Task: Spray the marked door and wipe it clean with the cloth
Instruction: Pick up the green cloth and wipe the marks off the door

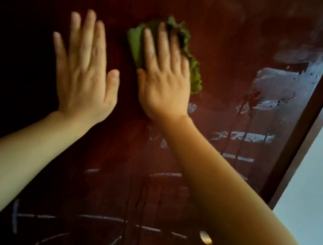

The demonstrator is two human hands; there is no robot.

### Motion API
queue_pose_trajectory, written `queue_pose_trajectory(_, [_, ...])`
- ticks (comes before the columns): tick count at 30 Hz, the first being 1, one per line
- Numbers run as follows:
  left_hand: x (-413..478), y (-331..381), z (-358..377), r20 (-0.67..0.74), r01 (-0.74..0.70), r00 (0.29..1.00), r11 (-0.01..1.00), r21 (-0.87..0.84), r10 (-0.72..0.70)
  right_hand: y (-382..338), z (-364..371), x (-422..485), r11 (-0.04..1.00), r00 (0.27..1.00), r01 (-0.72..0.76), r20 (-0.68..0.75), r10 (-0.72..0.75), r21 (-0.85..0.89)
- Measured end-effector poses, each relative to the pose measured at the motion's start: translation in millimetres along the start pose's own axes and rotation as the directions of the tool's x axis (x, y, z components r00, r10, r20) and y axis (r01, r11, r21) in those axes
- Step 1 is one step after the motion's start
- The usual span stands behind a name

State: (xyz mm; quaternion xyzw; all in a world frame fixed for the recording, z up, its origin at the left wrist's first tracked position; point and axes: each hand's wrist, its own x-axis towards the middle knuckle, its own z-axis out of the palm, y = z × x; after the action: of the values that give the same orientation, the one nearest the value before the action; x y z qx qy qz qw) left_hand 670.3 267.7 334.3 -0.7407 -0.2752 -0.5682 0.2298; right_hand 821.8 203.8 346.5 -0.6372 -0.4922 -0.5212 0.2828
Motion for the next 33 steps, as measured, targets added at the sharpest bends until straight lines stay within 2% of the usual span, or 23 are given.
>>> queue_pose_trajectory(4, [30, 76, 18, -0.009, -0.017, 1.000, 0.995, 0.096, 0.018, 104, -19, -3, 0.987, 0.986, -0.161, -0.051, 0.162, 0.006])
queue_pose_trajectory(8, [41, 100, 48, 0.053, 0.037, 0.997, 0.979, 0.200, -0.049, 192, -34, -27, 0.924, 0.923, -0.383, -0.053, 0.382, 0.004])
queue_pose_trajectory(11, [38, 98, 51, 0.047, 0.053, 0.997, 0.979, 0.196, -0.063, 227, -41, -50, 0.867, 0.862, -0.497, -0.089, 0.498, 0.037])
queue_pose_trajectory(14, [39, 97, 49, 0.027, 0.049, 0.998, 0.984, 0.169, -0.054, 222, -35, -67, 0.795, 0.787, -0.603, -0.121, 0.606, 0.061])
queue_pose_trajectory(15, [38, 98, 49, 0.025, 0.051, 0.998, 0.985, 0.164, -0.056, 209, -33, -73, 0.796, 0.788, -0.603, -0.113, 0.604, 0.048])
queue_pose_trajectory(16, [38, 98, 50, 0.021, 0.052, 0.998, 0.986, 0.161, -0.056, 192, -29, -79, 0.829, 0.825, -0.558, -0.089, 0.558, 0.034])
queue_pose_trajectory(19, [38, 96, 49, 0.021, 0.040, 0.999, 0.987, 0.157, -0.044, 130, -10, -99, 0.981, 0.981, -0.192, 0.041, 0.191, 0.026])
queue_pose_trajectory(21, [37, 92, 46, 0.021, 0.038, 0.999, 0.985, 0.167, -0.042, 110, -2, -102, 1.000, 0.998, 0.007, 0.063, -0.008, 0.024])
queue_pose_trajectory(22, [36, 90, 45, 0.024, 0.037, 0.999, 0.984, 0.172, -0.042, 110, -2, -98, 0.999, 0.997, 0.043, 0.062, -0.044, 0.011])
queue_pose_trajectory(23, [35, 89, 43, 0.026, 0.036, 0.999, 0.983, 0.178, -0.041, 113, -3, -93, 0.999, 0.998, 0.031, 0.053, -0.031, -0.008])
queue_pose_trajectory(25, [37, 87, 42, 0.028, 0.027, 0.999, 0.986, 0.165, -0.032, 118, -8, -76, 0.990, 0.991, -0.137, -0.001, 0.137, -0.017])
queue_pose_trajectory(27, [39, 81, 35, 0.041, -0.008, 0.999, 0.999, 0.038, 0.006, 111, -15, -55, 0.921, 0.920, -0.388, -0.051, 0.389, 0.030])
queue_pose_trajectory(29, [33, 62, 25, 0.035, -0.068, 0.997, 0.992, -0.109, 0.073, 87, -17, -37, 0.856, 0.853, -0.512, -0.079, 0.517, 0.069])
queue_pose_trajectory(31, [15, 34, 14, 0.022, -0.041, 0.999, 0.995, -0.088, 0.043, 58, -12, -30, 0.899, 0.899, -0.430, -0.045, 0.435, 0.083])
queue_pose_trajectory(33, [-6, 8, 13, 0.067, 0.060, 0.996, 0.996, 0.061, -0.064, 27, -2, -42, 0.977, 0.979, -0.205, 0.013, 0.205, 0.059])
